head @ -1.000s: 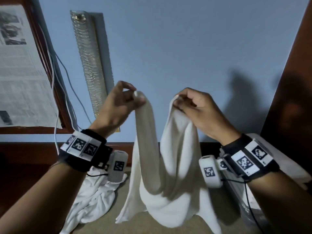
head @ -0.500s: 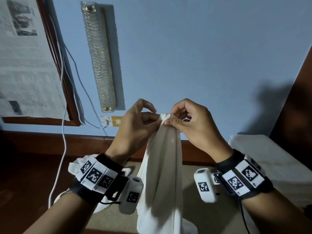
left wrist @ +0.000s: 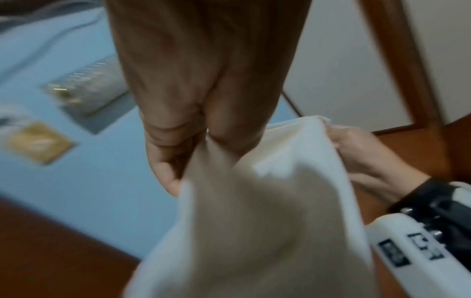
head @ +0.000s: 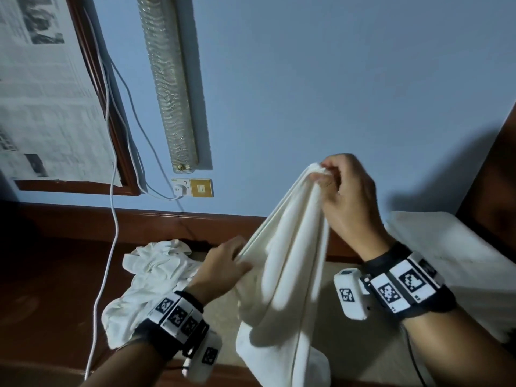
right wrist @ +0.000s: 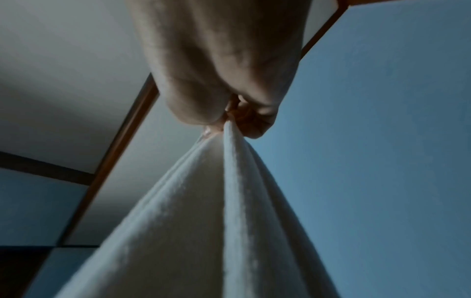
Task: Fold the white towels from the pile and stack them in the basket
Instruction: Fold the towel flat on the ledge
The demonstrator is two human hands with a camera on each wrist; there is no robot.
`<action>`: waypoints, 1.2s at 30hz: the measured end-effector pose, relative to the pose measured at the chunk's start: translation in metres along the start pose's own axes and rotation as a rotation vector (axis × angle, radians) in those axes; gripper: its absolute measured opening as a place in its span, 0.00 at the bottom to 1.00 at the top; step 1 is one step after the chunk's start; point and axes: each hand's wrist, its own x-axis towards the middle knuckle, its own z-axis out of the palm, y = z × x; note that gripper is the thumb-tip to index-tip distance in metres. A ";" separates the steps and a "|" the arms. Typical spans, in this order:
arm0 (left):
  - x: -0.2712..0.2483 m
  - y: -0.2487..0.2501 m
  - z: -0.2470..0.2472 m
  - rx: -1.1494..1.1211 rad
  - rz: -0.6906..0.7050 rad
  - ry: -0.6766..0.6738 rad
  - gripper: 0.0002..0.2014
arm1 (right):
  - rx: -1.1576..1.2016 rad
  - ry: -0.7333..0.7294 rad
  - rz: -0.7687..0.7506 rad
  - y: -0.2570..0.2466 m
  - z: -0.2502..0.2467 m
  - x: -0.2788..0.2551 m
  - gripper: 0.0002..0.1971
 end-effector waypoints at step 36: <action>0.040 0.103 -0.270 0.440 0.300 0.112 0.22 | -0.167 -0.094 0.259 0.005 -0.084 0.106 0.12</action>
